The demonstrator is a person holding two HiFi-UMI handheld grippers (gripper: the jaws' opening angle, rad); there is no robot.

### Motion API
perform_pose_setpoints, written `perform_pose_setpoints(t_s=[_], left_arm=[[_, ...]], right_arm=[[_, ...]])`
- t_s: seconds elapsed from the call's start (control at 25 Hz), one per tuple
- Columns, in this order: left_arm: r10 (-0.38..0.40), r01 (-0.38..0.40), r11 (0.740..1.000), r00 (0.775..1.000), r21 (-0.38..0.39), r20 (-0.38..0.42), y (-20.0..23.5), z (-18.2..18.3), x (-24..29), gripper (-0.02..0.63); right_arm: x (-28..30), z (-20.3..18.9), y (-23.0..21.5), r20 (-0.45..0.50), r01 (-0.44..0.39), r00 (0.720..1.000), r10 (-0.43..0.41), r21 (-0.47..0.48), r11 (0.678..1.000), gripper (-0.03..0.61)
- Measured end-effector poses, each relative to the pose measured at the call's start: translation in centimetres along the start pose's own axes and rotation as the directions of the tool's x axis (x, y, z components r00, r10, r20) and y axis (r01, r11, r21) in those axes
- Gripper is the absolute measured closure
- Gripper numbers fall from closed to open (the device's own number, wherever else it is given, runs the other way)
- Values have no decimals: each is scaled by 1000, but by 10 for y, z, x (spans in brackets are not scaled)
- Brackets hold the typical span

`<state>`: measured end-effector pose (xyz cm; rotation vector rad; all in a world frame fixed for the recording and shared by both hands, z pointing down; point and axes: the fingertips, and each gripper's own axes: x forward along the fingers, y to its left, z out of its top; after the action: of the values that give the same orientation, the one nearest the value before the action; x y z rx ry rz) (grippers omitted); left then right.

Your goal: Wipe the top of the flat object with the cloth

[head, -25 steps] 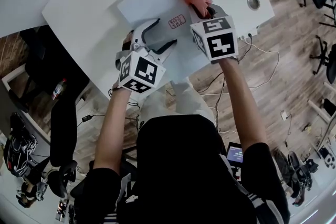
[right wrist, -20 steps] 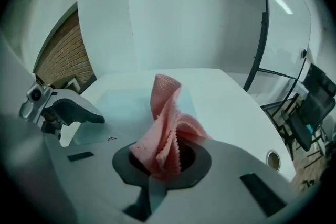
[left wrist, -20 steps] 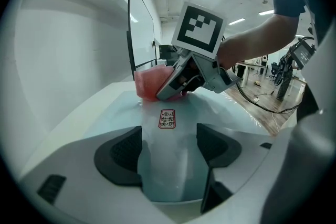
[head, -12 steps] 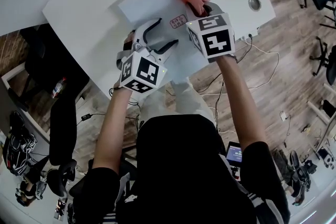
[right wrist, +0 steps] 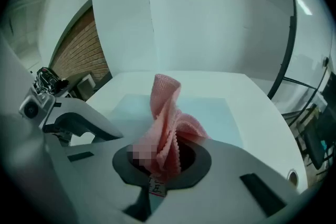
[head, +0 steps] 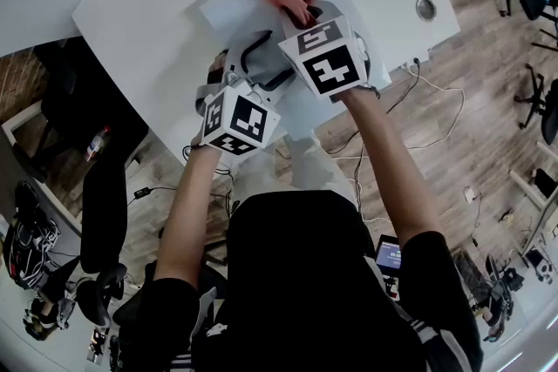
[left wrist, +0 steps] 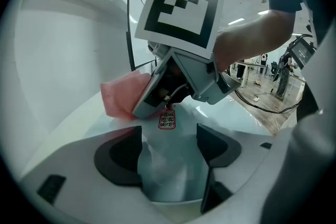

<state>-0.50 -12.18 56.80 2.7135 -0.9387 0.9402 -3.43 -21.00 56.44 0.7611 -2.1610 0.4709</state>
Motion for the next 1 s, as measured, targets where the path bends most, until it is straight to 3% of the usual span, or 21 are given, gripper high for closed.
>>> perform_pose_setpoints(t_s=[0.52,1.0], left_arm=[[5,-5,1000,1000,6,4,0,0,0,290],[5,-5,1000,1000,6,10,0,1,-1,290]], right_arm=[[2,2,2,1,-39,999,39,13,999,532],[0,-1,-28,4,22,1000,-22,37,999,532]])
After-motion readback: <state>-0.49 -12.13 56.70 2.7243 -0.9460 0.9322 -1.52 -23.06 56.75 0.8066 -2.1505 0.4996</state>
